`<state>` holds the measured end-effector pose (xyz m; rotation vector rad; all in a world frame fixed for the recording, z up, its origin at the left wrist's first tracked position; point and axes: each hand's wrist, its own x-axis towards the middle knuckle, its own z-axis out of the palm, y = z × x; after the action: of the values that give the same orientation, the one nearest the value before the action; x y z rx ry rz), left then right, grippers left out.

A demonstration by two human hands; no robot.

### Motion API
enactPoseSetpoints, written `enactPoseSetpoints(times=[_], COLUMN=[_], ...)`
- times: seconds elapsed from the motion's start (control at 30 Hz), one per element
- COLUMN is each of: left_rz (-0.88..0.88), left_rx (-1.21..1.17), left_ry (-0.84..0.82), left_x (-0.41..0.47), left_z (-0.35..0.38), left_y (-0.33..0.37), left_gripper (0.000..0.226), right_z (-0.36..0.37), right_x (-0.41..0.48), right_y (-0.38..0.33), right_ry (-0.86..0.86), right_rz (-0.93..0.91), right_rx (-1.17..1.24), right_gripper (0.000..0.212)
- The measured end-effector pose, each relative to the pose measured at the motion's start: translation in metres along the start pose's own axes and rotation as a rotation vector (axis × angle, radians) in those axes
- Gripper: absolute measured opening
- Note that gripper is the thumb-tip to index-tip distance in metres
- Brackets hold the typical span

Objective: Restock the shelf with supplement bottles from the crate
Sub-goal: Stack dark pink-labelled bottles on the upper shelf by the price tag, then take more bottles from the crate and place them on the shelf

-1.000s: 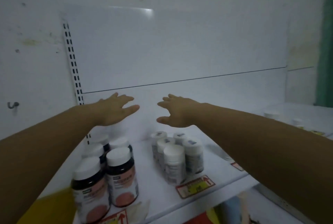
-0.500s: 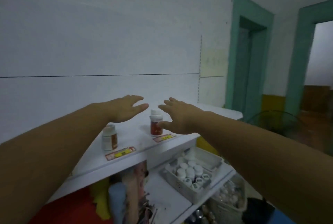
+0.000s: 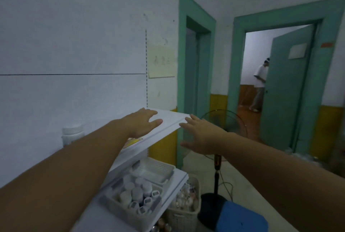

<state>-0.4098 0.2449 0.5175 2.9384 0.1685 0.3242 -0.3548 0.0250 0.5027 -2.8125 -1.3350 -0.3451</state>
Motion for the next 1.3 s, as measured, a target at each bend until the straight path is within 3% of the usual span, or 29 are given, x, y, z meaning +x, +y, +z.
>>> enactPoseSetpoints(times=[0.23, 0.43, 0.5, 0.6, 0.73, 0.83, 0.97, 1.1, 1.23, 1.3], left_rz=[0.105, 0.253, 0.173, -0.097, -0.501, -0.685, -0.766, -0.836, -0.914, -0.906], left_rx=[-0.182, -0.370, -0.404, -0.450, -0.502, -0.368, -0.327, -0.215, -0.066, 0.000], left_ry=[0.038, 0.010, -0.068, -0.181, -0.154, -0.166, -0.203, -0.110, -0.206, -0.200], left_x=[0.082, 0.104, 0.101, 0.090, 0.061, 0.033, 0.014, 0.024, 0.034, 0.036], left_z=[0.031, 0.131, 0.175, 0.231, 0.278, 0.309, 0.352, 0.374, 0.380, 0.385], left_y=[0.014, 0.031, 0.006, -0.049, -0.109, -0.126, -0.111, -0.097, -0.098, -0.098], left_gripper=[0.059, 0.053, 0.050, 0.049, 0.044, 0.032, 0.021, 0.024, 0.038, 0.038], right_z=[0.019, 0.087, 0.117, 0.172, 0.252, 0.305, 0.362, 0.388, 0.394, 0.397], right_x=[0.043, 0.059, 0.070, 0.095, 0.130, 0.147, 0.168, 0.185, 0.197, 0.201], right_y=[0.050, 0.087, 0.095, 0.101, 0.088, 0.065, 0.031, 0.000, -0.017, -0.021], right_ry=[-0.017, -0.194, -0.253, -0.343, -0.424, -0.473, -0.476, -0.379, -0.458, -0.451], right_rz=[0.098, 0.197, 0.181, 0.115, -0.040, -0.164, -0.358, -0.349, -0.316, -0.338], right_rx=[0.059, 0.147, 0.183, 0.211, 0.317, 0.435, 0.486, 0.457, 0.327, 0.269], right_gripper=[0.070, 0.071, 0.075, 0.076, 0.067, 0.060, 0.047, 0.028, 0.044, 0.039])
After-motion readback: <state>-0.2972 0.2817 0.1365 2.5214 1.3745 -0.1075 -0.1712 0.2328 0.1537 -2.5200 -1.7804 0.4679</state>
